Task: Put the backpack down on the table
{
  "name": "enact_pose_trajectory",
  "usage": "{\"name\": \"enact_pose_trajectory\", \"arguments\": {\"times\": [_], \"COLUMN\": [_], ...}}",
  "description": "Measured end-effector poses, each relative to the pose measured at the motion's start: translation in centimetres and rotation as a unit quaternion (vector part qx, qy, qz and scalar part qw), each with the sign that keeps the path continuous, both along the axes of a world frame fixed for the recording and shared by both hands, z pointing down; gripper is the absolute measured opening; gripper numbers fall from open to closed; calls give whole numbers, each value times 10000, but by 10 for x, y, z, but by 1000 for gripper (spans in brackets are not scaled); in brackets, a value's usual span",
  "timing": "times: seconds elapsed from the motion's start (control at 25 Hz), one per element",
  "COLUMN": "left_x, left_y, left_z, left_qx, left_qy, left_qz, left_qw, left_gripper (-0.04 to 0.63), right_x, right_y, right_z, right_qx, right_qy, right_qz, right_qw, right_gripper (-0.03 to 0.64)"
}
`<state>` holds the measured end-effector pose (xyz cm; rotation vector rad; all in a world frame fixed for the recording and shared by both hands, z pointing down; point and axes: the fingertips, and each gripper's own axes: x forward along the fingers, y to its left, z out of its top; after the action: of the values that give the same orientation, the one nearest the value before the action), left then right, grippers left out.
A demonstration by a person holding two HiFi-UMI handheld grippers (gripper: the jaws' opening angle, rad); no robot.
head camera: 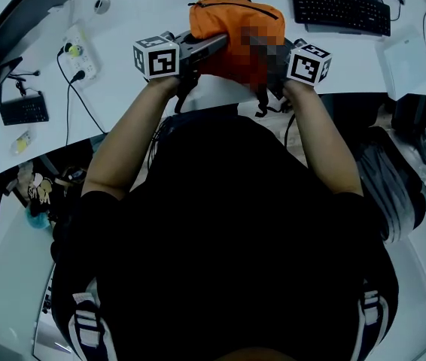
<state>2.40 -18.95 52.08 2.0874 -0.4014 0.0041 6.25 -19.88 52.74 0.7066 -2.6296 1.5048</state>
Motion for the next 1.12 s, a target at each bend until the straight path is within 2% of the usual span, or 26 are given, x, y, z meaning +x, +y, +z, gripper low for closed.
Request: {"name": "enact_pose_trajectory", "arguments": {"times": [1.12], "left_x": [-7], "left_y": [-12], "left_z": [74], "left_qx": [-839], "left_qy": [29], "left_qz": [-96], "left_qw": [9964], "left_gripper": [74], "right_x": [-4], "right_y": [-11], "right_z": [73], "right_qx": [-908], "right_qy": [-89], "right_qz": [161], "right_qw": [9957], "right_gripper": [35]}}
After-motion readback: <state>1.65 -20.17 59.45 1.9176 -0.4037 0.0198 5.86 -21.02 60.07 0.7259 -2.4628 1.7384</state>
